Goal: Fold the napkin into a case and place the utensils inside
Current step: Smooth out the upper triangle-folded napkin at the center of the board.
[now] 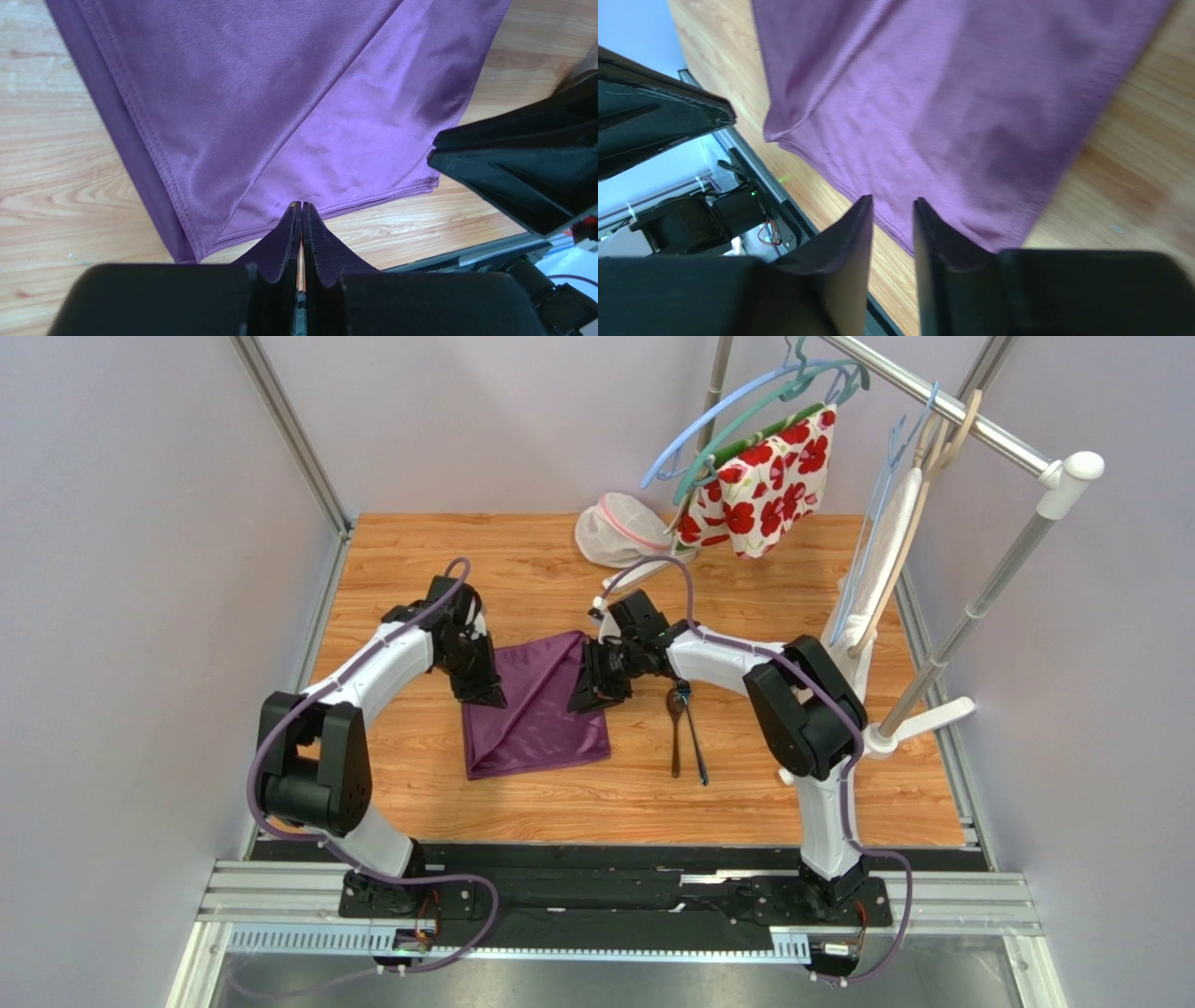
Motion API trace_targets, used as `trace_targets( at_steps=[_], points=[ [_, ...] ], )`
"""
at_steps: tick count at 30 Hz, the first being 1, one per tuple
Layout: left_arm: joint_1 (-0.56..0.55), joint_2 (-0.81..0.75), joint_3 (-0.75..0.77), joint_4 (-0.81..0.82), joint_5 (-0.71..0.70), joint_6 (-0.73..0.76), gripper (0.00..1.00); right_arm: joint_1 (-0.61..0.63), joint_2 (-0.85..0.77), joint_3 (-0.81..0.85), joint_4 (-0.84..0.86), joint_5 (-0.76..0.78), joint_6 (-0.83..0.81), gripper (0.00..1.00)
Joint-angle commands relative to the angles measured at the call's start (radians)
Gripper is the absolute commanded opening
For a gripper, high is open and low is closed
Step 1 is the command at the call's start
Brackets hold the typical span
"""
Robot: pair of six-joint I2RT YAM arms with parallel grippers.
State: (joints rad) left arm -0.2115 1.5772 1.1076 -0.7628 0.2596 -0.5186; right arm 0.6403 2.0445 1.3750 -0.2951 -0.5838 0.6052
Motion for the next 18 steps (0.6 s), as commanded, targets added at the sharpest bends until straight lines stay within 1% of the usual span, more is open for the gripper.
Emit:
trace_targets(
  at_steps=[1, 5, 9, 13, 18],
  points=[
    [0.006, 0.023, 0.049, 0.062, 0.063, -0.001, 0.08, -0.031, 0.002, -0.036, 0.062, 0.036, -0.007, 0.26],
    [0.006, 0.036, 0.083, 0.086, 0.099, 0.017, 0.11, -0.067, 0.002, -0.089, 0.066, 0.110, -0.024, 0.25],
    [-0.009, 0.084, 0.136, 0.097, 0.164, 0.035, 0.13, -0.109, -0.007, -0.142, 0.060, 0.166, -0.028, 0.25],
    [-0.049, 0.139, 0.205, 0.099, 0.168, 0.048, 0.13, -0.139, -0.068, -0.191, 0.056, 0.237, -0.033, 0.24],
    [-0.103, 0.198, 0.258, 0.076, 0.165, 0.066, 0.12, -0.151, -0.144, -0.229, 0.004, 0.375, -0.030, 0.26]
  ],
)
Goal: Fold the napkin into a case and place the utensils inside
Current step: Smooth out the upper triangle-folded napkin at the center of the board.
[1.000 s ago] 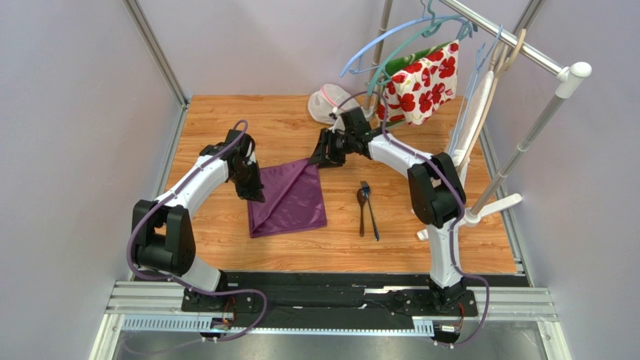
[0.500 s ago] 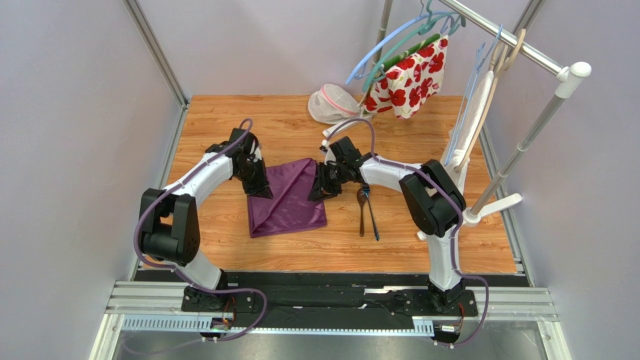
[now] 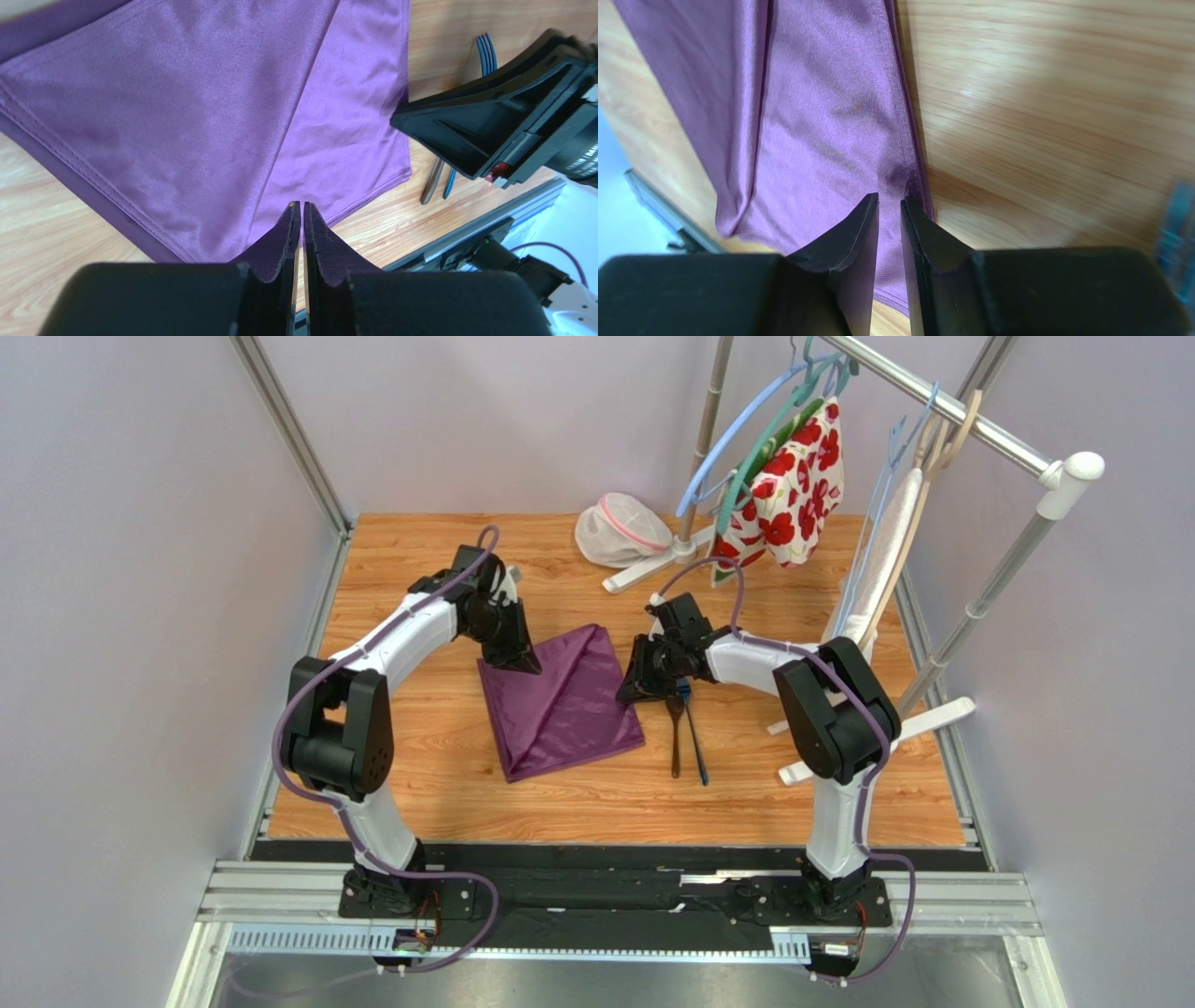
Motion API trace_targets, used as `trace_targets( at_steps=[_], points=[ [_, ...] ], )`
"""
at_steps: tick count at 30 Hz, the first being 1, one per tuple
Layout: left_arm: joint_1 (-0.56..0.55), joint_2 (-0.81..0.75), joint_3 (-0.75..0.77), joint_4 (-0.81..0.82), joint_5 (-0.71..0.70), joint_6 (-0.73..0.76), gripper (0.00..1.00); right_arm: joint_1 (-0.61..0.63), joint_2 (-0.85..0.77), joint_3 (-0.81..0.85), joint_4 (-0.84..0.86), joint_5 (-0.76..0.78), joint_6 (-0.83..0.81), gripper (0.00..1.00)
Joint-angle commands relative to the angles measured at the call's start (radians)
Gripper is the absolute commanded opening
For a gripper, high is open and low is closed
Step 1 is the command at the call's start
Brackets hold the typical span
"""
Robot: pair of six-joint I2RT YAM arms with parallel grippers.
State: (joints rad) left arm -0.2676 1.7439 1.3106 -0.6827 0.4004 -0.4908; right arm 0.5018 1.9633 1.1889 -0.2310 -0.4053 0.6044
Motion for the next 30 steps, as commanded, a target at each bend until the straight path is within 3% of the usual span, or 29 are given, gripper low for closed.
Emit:
trace_targets(
  at_steps=[1, 4, 6, 11, 20, 30],
  points=[
    [-0.056, 0.035, 0.047, -0.009, 0.018, 0.043, 0.11, -0.014, -0.075, -0.058, -0.062, 0.201, -0.032, 0.26],
    [-0.084, 0.017, -0.020, -0.003, 0.012, 0.040, 0.09, -0.006, -0.118, -0.064, -0.050, 0.171, -0.054, 0.31],
    [-0.087, -0.003, -0.071, 0.021, 0.018, 0.038, 0.08, 0.001, -0.132, -0.048, -0.047, 0.120, -0.074, 0.42],
    [-0.090, -0.061, -0.203, 0.052, 0.044, 0.057, 0.10, 0.055, -0.144, 0.026, -0.047, 0.005, -0.081, 0.55],
    [-0.104, -0.031, -0.271, 0.132, 0.206, 0.038, 0.07, 0.129, -0.090, 0.074, -0.005, -0.081, -0.034, 0.54],
    [-0.108, -0.049, -0.359, 0.103, 0.107, 0.006, 0.05, 0.130, 0.002, 0.028, 0.064, -0.090, 0.035, 0.53]
  ],
)
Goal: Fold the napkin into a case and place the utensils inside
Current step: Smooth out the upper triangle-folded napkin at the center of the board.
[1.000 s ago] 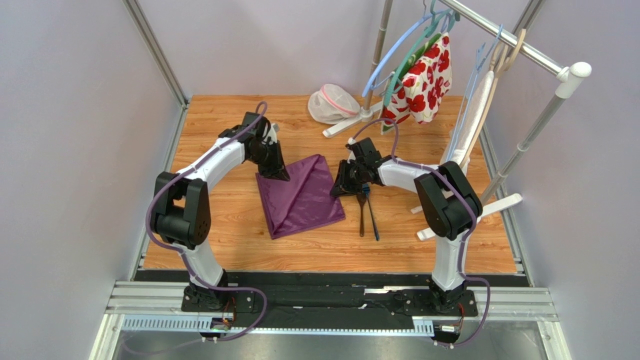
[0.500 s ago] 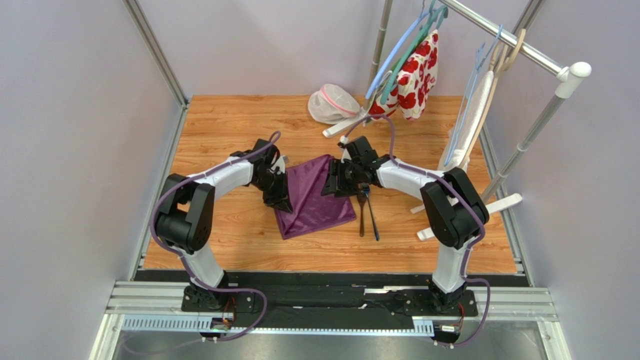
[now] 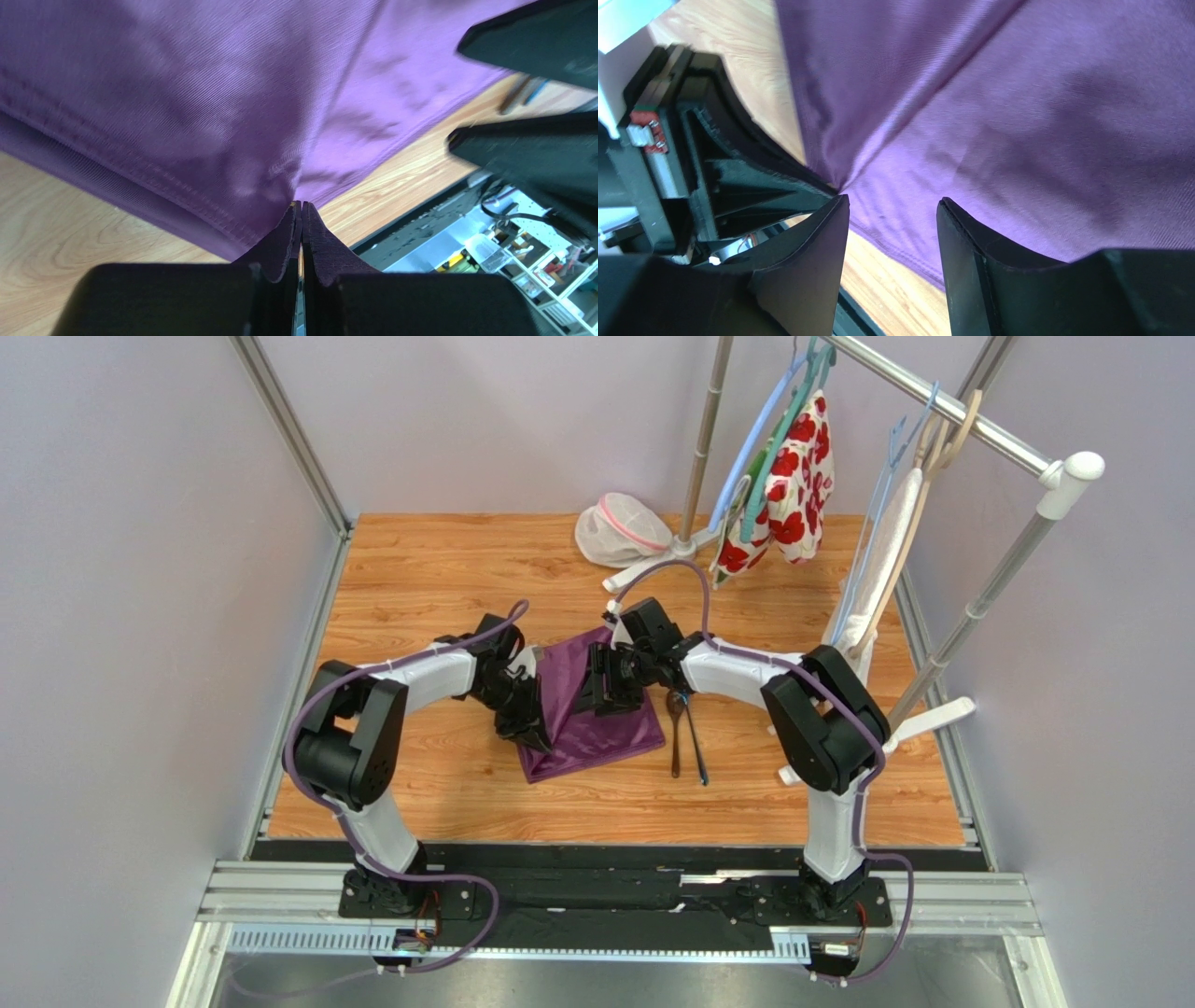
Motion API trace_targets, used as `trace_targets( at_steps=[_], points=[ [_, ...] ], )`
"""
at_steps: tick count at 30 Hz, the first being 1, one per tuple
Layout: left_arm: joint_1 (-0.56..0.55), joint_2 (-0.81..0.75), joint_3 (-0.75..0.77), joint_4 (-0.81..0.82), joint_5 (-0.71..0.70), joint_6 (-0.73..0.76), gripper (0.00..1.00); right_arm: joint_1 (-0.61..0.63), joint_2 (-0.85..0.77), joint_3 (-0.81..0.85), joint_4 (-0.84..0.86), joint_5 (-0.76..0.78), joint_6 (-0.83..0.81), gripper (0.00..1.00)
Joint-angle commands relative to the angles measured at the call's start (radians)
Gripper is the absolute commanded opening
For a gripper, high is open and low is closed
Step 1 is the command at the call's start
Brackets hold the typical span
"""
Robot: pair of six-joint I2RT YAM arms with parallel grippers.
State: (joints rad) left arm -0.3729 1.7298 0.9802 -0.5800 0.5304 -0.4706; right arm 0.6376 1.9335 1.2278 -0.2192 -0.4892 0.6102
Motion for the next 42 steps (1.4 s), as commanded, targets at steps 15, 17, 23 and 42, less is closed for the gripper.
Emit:
trace_targets(
  at_steps=[15, 17, 23, 42],
  points=[
    [0.000, -0.110, -0.071, -0.083, -0.196, -0.053, 0.03, -0.039, 0.104, -0.067, 0.069, 0.020, 0.025, 0.51],
    [0.000, -0.110, -0.075, -0.110, -0.231, -0.056, 0.03, -0.044, 0.111, -0.068, 0.070, 0.021, 0.026, 0.51],
    [0.002, -0.134, -0.092, -0.124, -0.277, -0.079, 0.02, -0.049, 0.111, -0.074, 0.070, 0.026, 0.017, 0.51],
    [0.000, -0.213, -0.040, -0.052, -0.112, -0.057, 0.05, -0.010, 0.053, 0.053, 0.035, -0.054, 0.020, 0.57]
  ],
)
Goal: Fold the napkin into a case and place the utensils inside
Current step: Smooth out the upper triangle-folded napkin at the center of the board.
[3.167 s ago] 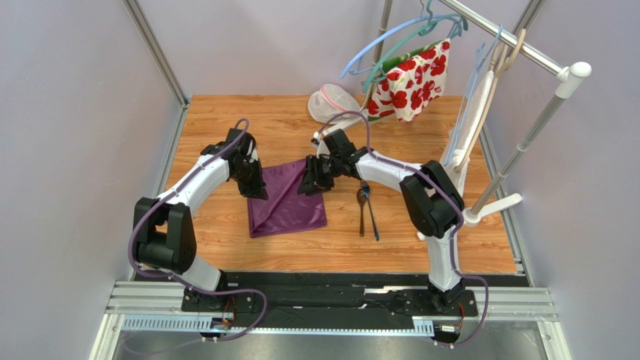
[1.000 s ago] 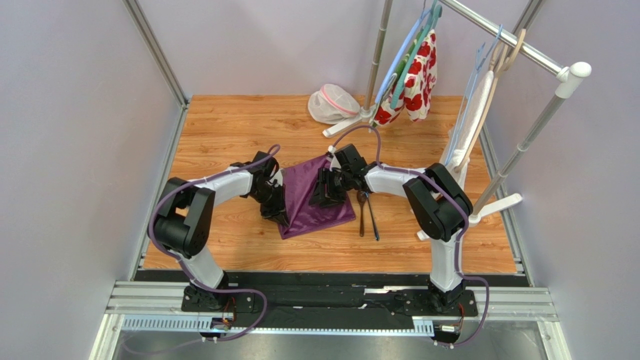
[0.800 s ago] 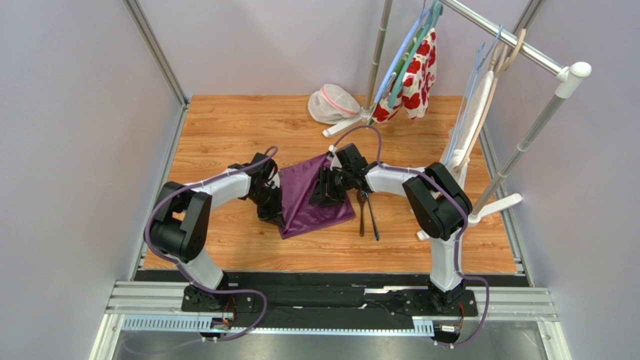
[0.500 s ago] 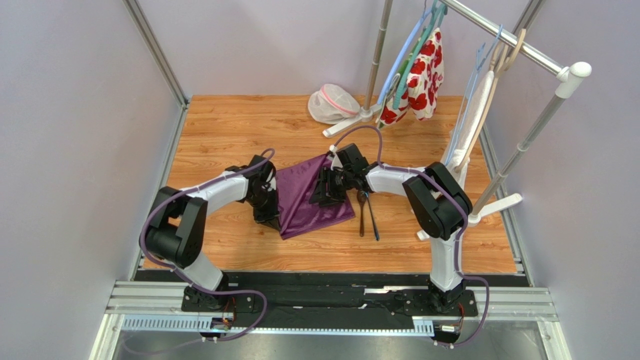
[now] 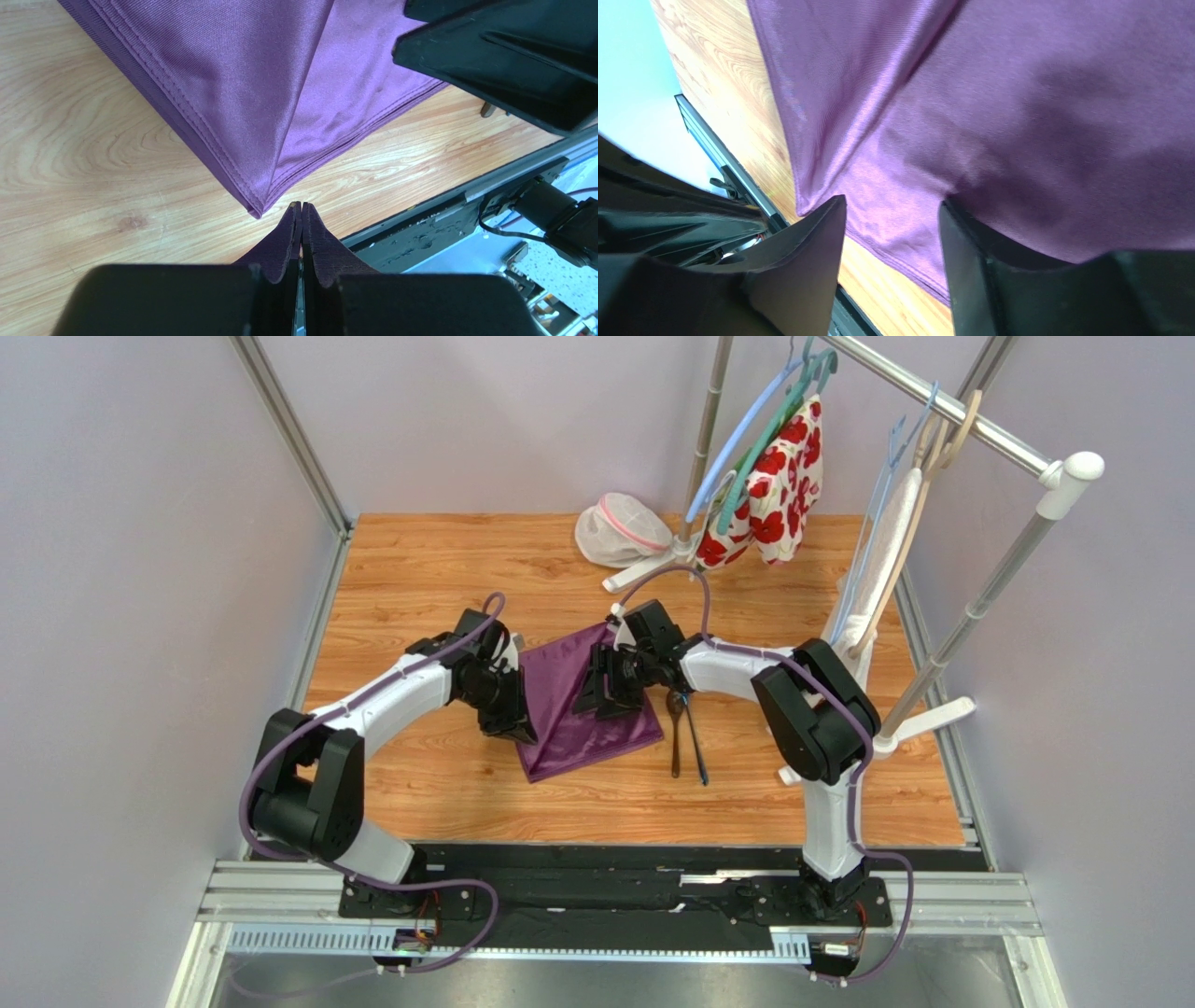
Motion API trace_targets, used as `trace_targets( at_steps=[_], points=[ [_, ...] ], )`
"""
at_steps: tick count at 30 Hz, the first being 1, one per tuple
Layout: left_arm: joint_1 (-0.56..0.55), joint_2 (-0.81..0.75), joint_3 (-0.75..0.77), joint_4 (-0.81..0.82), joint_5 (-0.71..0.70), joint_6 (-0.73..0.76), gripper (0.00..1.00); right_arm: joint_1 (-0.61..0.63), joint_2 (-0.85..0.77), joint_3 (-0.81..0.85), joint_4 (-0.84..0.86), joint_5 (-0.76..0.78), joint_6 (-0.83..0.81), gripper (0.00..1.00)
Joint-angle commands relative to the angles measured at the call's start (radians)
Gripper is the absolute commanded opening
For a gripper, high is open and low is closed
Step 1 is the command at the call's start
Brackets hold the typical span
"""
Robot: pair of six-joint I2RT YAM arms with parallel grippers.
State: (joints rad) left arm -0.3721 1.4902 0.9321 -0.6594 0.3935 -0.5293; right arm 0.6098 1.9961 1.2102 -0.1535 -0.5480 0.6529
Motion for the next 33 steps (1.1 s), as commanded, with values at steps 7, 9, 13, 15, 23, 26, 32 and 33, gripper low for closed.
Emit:
trace_targets(
  at_steps=[7, 9, 13, 15, 23, 26, 32, 33],
  points=[
    [-0.001, 0.048, -0.065, 0.095, 0.031, -0.037, 0.04, 0.080, 0.032, 0.195, -0.054, -0.030, -0.003, 0.69],
    [-0.001, 0.045, -0.084, 0.103, 0.025, -0.047, 0.04, 0.105, 0.062, 0.212, -0.044, -0.049, 0.014, 0.69],
    [-0.001, 0.036, -0.113, 0.110, 0.015, -0.061, 0.04, 0.131, 0.090, 0.218, 0.015, -0.085, 0.065, 0.70],
    [-0.001, 0.035, -0.130, 0.116, 0.005, -0.069, 0.04, 0.136, 0.093, 0.203, 0.043, -0.090, 0.086, 0.72],
    [-0.001, 0.080, -0.157, 0.139, -0.005, -0.106, 0.04, 0.127, 0.168, 0.221, 0.077, -0.124, 0.079, 0.72],
    [-0.002, 0.093, -0.164, 0.162, 0.002, -0.113, 0.04, 0.107, 0.170, 0.221, 0.077, -0.116, 0.074, 0.72],
    [-0.002, 0.099, -0.182, 0.178, -0.005, -0.120, 0.04, 0.039, 0.190, 0.229, 0.075, -0.110, 0.042, 0.71],
    [-0.002, 0.099, -0.182, 0.176, -0.007, -0.120, 0.04, 0.021, 0.199, 0.233, 0.071, -0.110, 0.036, 0.70]
  ],
)
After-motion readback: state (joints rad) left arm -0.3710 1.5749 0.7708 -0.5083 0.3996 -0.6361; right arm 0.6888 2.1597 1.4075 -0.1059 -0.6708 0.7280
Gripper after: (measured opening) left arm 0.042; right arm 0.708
